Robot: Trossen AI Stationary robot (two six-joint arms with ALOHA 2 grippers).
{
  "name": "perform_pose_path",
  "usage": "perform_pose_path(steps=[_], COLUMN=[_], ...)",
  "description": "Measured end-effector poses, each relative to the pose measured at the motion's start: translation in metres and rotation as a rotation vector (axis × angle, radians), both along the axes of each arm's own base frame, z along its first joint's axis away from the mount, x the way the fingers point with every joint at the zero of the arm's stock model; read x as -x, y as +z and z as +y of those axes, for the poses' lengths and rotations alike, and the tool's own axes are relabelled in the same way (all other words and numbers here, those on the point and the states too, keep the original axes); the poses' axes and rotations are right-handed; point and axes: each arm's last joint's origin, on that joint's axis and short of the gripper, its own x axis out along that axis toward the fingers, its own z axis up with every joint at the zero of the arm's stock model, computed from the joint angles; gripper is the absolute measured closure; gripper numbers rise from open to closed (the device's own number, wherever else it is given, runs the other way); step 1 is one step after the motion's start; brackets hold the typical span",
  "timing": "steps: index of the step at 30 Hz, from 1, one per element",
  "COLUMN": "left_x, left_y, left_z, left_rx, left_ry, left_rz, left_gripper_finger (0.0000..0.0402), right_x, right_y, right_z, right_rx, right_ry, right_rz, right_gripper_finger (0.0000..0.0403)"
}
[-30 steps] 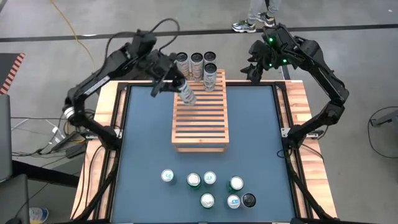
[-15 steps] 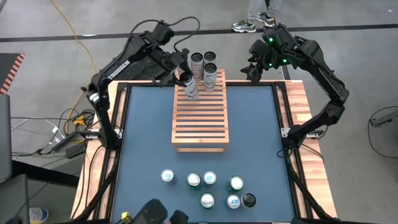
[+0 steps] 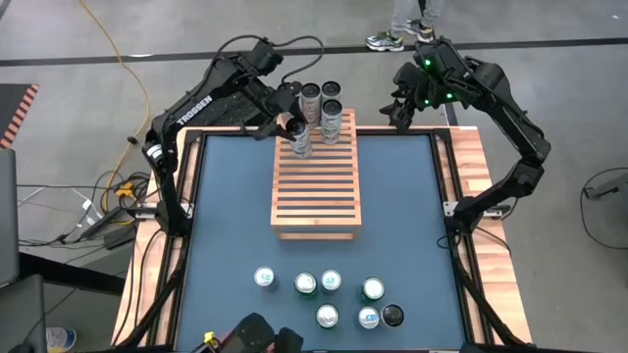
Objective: Place canned beverage on shelf
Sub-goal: Put the white blue soda can on the shelf aligned with the other white blue soda can
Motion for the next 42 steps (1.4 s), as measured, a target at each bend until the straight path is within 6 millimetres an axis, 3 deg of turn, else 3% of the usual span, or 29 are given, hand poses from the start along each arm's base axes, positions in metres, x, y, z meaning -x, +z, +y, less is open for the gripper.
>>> perform_pose_path(steps=[8, 28, 42], left_x=[-0.008, -0.014, -0.028], left_y=[0.003, 0.007, 0.007], left_z=[0.000, 0.000, -0.019], left_rx=[-0.061, -0.139, -0.196], left_ry=[0.121, 0.295, 0.301], left_rz=[0.031, 0.080, 0.105], left_gripper_finger=[0.0118, 0.0115, 0.0115], right_x=[0.000, 0.006, 0.011], right_y=[0.000, 0.000, 0.000], right_z=[0.000, -0.007, -0.013], right_rx=[0.004, 0.005, 0.015], right_ry=[0.003, -0.031, -0.050], right_rz=[0.003, 0.005, 0.014], right_gripper_finger=[0.0182, 0.0182, 0.0182])
